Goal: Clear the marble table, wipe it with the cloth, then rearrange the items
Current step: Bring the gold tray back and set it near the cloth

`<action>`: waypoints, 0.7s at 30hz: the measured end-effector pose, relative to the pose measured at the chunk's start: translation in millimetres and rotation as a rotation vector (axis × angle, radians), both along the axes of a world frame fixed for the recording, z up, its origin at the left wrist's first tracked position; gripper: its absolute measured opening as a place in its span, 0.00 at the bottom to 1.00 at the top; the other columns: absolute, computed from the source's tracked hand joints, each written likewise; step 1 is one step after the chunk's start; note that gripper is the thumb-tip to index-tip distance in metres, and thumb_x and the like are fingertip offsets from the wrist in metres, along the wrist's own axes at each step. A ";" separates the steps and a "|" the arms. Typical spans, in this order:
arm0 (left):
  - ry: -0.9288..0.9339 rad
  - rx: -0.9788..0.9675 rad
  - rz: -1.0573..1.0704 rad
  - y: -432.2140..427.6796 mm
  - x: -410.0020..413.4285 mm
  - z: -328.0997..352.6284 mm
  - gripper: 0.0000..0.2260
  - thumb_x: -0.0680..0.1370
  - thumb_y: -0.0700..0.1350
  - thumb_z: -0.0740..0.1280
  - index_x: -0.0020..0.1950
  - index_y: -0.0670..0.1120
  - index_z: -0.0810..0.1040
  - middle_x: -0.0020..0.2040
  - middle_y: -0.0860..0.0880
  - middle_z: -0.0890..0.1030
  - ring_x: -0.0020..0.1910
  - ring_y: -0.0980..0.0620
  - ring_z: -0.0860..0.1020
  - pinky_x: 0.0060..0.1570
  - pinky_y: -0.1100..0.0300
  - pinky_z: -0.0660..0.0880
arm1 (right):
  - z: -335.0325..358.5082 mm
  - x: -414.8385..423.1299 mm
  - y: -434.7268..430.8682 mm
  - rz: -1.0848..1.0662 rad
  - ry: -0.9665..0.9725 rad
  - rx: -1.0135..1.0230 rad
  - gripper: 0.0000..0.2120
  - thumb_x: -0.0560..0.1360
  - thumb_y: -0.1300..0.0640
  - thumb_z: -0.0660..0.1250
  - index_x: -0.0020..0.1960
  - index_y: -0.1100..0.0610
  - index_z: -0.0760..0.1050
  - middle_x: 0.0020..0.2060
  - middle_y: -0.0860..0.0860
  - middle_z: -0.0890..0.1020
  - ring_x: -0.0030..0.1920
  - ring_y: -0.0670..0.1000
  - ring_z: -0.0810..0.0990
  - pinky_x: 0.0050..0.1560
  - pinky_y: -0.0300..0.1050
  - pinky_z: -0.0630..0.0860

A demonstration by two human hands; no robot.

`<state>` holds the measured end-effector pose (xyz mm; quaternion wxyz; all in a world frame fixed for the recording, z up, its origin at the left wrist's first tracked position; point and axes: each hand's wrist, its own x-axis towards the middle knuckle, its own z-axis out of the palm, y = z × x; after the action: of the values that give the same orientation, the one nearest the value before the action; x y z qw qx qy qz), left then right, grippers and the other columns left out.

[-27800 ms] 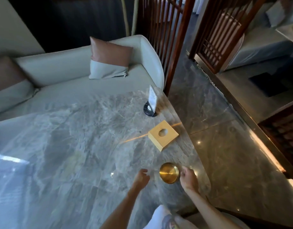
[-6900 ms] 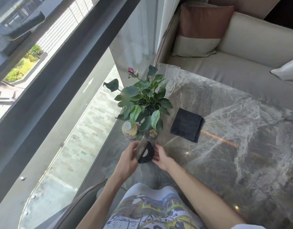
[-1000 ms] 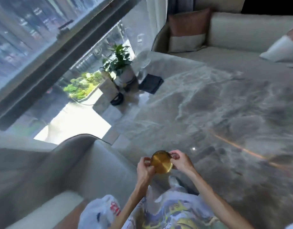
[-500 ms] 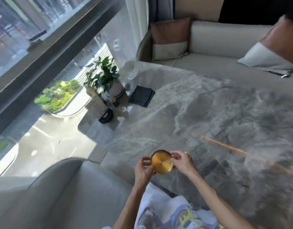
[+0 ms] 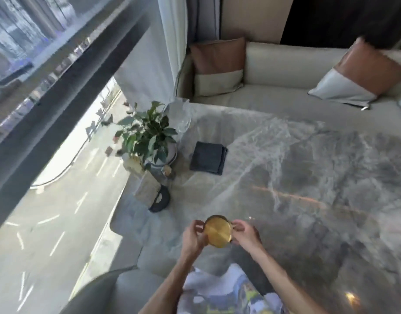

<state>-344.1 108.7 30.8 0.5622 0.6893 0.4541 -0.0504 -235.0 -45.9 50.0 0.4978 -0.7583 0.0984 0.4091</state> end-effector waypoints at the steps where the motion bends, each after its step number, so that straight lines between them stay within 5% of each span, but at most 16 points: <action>1: 0.028 0.001 -0.012 14.1 -2.4 0.8 0.14 0.60 0.42 0.66 0.43 0.53 0.76 0.39 0.42 0.81 0.34 0.41 0.81 0.33 0.40 0.80 | 1.9 -3.8 17.0 0.000 -0.001 -0.008 0.09 0.72 0.66 0.70 0.45 0.52 0.76 0.39 0.50 0.79 0.44 0.56 0.80 0.46 0.58 0.80; 9: 0.008 -0.057 -0.019 94.8 33.2 -41.1 0.13 0.60 0.41 0.63 0.40 0.56 0.78 0.40 0.45 0.82 0.41 0.39 0.82 0.39 0.38 0.81 | -6.9 23.9 98.2 -0.109 0.088 -0.052 0.10 0.72 0.67 0.68 0.49 0.55 0.75 0.48 0.54 0.79 0.50 0.54 0.79 0.36 0.45 0.82; 14: -0.006 -0.012 -0.057 116.6 66.6 -16.6 0.11 0.62 0.42 0.62 0.38 0.56 0.77 0.40 0.50 0.84 0.42 0.47 0.83 0.45 0.44 0.81 | -17.0 50.4 133.4 -0.164 0.087 -0.081 0.10 0.72 0.68 0.68 0.49 0.55 0.75 0.44 0.52 0.77 0.48 0.53 0.78 0.34 0.44 0.80; 18: -0.049 0.041 -0.097 131.2 87.6 -4.3 0.16 0.62 0.41 0.59 0.45 0.46 0.80 0.40 0.49 0.81 0.43 0.49 0.79 0.42 0.58 0.74 | -32.7 63.2 153.6 -0.209 0.088 -0.117 0.11 0.72 0.69 0.68 0.50 0.55 0.75 0.43 0.51 0.75 0.49 0.54 0.78 0.41 0.49 0.82; 21: -0.036 0.039 -0.093 142.7 98.1 -18.0 0.17 0.64 0.40 0.60 0.49 0.43 0.80 0.44 0.48 0.83 0.46 0.49 0.80 0.46 0.58 0.75 | -45.1 71.9 163.3 -0.232 0.092 -0.138 0.12 0.72 0.70 0.67 0.50 0.54 0.76 0.43 0.51 0.75 0.50 0.55 0.78 0.45 0.52 0.82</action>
<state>-246.0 251.4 12.8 0.5537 0.7215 0.4122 -0.0551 -163.1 117.3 5.0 0.4833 -0.7549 0.2359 0.3754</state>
